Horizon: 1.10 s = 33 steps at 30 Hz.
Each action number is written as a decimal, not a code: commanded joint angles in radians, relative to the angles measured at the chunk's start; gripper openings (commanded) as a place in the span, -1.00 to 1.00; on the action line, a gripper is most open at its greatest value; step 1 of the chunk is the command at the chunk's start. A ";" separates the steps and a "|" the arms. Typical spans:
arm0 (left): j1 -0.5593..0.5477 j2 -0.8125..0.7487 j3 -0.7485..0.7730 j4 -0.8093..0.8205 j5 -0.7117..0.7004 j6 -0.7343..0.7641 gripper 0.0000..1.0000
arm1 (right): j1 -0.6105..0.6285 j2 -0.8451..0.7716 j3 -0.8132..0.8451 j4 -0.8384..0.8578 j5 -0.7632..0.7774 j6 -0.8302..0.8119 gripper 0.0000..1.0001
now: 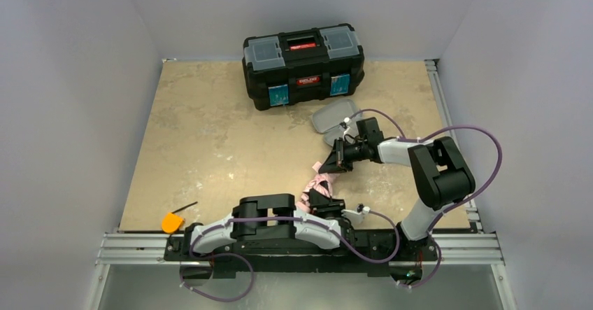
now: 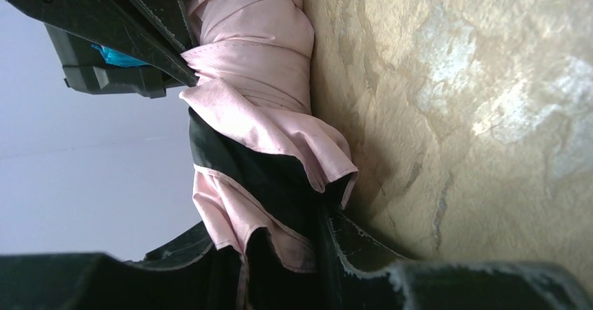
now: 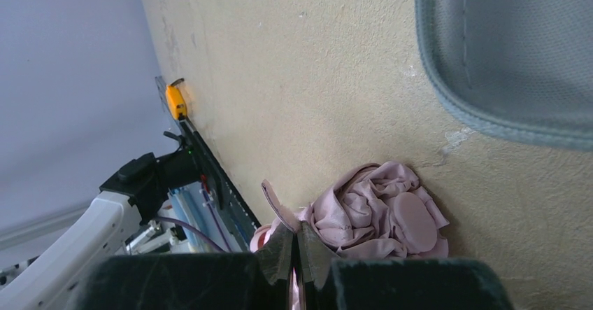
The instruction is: Put away the umbrella
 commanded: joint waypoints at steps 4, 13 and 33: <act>-0.042 -0.113 -0.087 0.062 0.386 0.032 -0.27 | -0.001 0.063 -0.073 0.026 0.328 -0.075 -1.00; 0.094 -0.399 -0.146 0.015 0.602 -0.038 0.54 | 0.001 0.041 -0.085 0.033 0.367 -0.059 -1.00; 0.545 -0.683 -0.416 0.465 1.371 -0.180 0.86 | 0.013 0.005 -0.104 0.055 0.357 -0.066 -1.00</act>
